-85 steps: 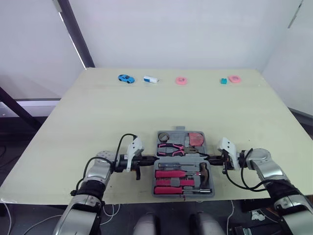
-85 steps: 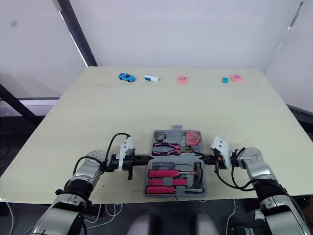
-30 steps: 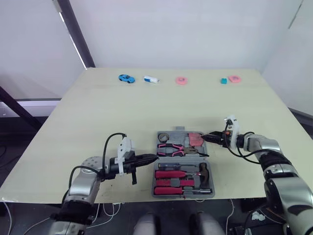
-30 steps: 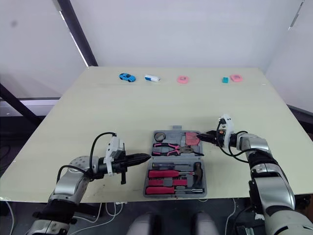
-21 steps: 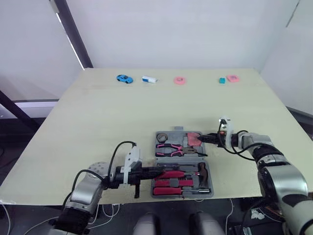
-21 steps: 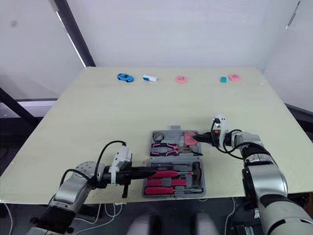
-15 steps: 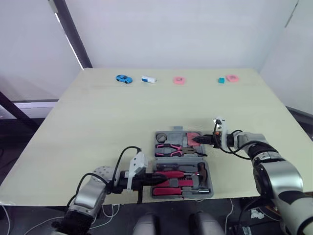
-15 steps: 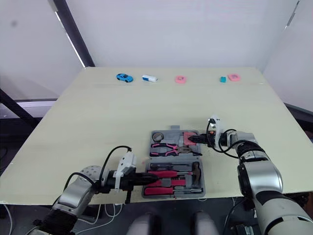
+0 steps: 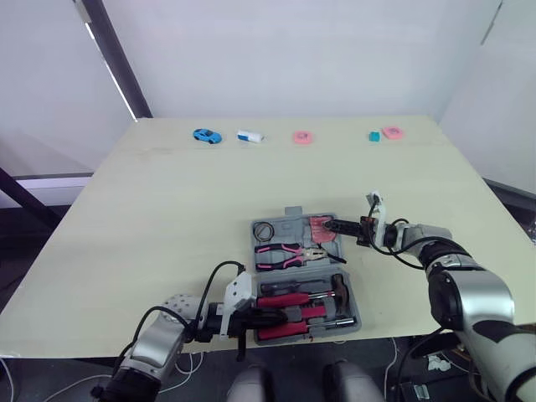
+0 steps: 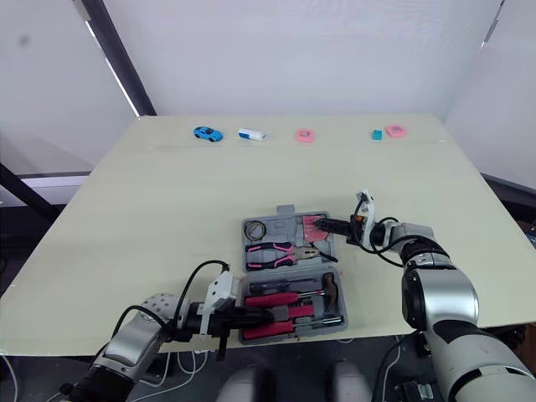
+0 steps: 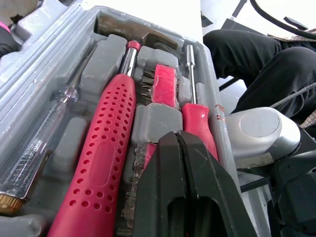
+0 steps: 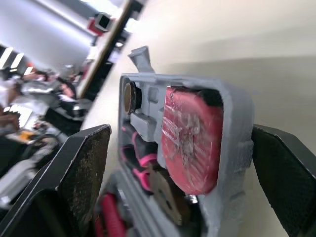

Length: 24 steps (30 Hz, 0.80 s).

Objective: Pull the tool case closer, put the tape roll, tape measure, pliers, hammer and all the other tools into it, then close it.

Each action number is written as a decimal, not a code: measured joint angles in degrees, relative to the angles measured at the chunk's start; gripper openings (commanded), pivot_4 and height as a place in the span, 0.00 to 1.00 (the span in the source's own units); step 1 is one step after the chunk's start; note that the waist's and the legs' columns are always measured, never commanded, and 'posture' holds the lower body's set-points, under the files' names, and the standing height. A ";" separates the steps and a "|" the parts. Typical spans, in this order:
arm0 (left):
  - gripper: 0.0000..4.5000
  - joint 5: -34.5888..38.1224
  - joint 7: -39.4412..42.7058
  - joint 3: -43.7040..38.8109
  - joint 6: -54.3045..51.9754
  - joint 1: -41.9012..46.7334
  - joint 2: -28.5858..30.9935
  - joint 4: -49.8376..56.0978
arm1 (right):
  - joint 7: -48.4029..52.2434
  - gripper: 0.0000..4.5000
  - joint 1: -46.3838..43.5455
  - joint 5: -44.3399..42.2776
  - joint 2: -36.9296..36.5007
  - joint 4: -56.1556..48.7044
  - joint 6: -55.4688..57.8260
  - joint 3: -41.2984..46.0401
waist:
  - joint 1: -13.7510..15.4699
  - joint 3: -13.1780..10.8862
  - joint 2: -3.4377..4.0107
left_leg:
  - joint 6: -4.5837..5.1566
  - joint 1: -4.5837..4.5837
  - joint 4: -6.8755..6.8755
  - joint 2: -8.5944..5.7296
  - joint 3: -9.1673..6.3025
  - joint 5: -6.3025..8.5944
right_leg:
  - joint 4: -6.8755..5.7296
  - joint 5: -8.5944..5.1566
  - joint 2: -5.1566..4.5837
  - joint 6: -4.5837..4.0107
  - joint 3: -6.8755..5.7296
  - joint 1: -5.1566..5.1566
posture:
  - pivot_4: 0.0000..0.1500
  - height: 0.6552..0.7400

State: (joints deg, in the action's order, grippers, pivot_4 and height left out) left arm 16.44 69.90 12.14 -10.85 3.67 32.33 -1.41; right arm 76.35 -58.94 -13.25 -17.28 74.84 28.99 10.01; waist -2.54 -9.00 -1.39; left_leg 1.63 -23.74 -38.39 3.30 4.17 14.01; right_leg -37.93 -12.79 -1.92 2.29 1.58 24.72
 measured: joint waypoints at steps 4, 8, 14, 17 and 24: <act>0.00 0.11 0.02 -0.09 0.00 -0.03 0.04 -0.06 | 3.47 0.99 -0.07 -0.03 -0.60 -0.22 0.46 0.00 | 0.01 0.00 0.00 | 0.00 0.00 0.00 0.00 0.01 0.00 | 0.01 0.00 -0.01 0.00 0.00 0.00 | 1.00 0.99; 0.00 1.25 0.08 -1.01 -0.09 -0.63 1.03 0.05 | 12.11 0.99 -0.13 0.02 -2.22 -2.35 2.41 -1.38 | 0.00 -0.01 0.02 | 0.00 -0.01 0.00 0.00 0.01 0.00 | 0.00 0.00 0.00 0.00 0.00 0.03 | 1.00 0.99; 0.00 3.70 -0.15 -6.04 -0.26 -6.28 5.83 5.27 | 14.90 0.99 7.28 -13.71 -9.22 -26.07 13.88 -15.61 | 0.29 -0.03 0.04 | -0.01 -0.09 0.05 0.04 -0.18 0.02 | 0.04 -0.02 -0.09 -0.04 -0.08 0.07 | 1.00 0.99; 0.00 7.60 1.25 -13.14 -1.73 -13.63 10.70 9.34 | 15.35 0.99 15.09 -21.72 -16.90 -41.94 19.24 -21.29 | 0.51 -0.05 0.10 | 0.03 -0.11 0.15 0.18 -0.25 0.07 | 0.09 -0.09 -0.32 -0.09 -0.17 0.12 | 1.00 0.99; 0.12 16.08 1.25 -31.40 -2.28 -22.15 12.83 10.20 | 12.35 1.00 31.21 -26.40 -25.49 -64.33 20.57 -18.43 | 0.79 -0.09 0.13 | 0.07 -0.03 0.03 0.14 -0.20 0.08 | 0.19 -0.35 -0.37 -0.08 -0.21 0.07 | 1.00 0.99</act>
State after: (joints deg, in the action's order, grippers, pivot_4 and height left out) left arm 32.52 71.16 -19.26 -13.13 -18.49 45.17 8.79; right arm 88.70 -27.72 -39.65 -42.77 10.51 49.56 -8.42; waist -1.75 -9.09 -1.26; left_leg 1.69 -23.77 -38.36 3.44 3.97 14.09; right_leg -37.75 -13.14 -2.29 2.21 1.37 24.79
